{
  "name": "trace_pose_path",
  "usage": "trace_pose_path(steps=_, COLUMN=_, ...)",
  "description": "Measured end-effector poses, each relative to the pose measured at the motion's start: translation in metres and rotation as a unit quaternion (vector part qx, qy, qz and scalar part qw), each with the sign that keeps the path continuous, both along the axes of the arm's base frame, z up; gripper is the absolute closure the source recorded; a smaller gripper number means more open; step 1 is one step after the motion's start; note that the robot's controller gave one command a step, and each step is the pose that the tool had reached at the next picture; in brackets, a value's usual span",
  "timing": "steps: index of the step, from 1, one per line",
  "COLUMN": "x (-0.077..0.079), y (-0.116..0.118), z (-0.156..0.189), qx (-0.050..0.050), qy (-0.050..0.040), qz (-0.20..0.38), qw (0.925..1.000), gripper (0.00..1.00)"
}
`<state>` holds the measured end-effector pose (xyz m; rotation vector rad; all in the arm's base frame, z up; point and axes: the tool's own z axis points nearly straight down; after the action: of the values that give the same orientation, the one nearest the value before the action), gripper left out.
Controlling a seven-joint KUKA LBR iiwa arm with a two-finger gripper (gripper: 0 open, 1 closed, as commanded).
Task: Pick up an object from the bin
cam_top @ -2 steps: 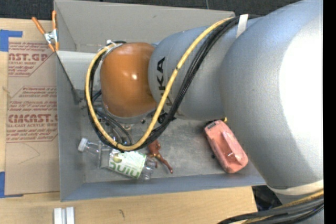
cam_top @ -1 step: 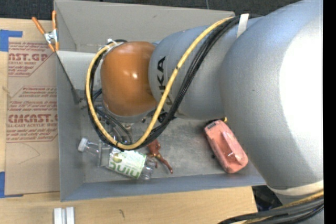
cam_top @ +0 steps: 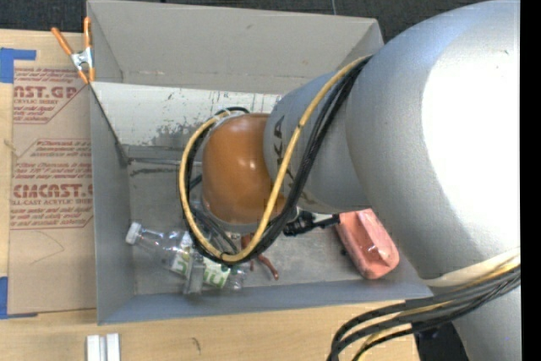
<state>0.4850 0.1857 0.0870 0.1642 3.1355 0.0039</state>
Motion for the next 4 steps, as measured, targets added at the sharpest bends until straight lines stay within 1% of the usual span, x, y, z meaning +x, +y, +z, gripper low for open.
trace_pose_path(steps=1, x=-0.004, y=-0.021, z=-0.002, qx=-0.002, qy=0.0013, qz=0.015, qw=0.9999, gripper=0.0)
trace_pose_path(steps=2, x=-0.005, y=-0.026, z=0.013, qx=-0.001, qy=0.0009, qz=-0.011, qw=0.9999, gripper=0.0)
trace_pose_path(steps=3, x=-0.005, y=-0.013, z=-0.014, qx=-0.001, qy=-0.0007, qz=0.016, qw=0.9999, gripper=0.0)
trace_pose_path(steps=4, x=-0.006, y=-0.012, z=-0.019, qx=-0.001, qy=0.0018, qz=-0.069, qw=0.9976, gripper=1.0)
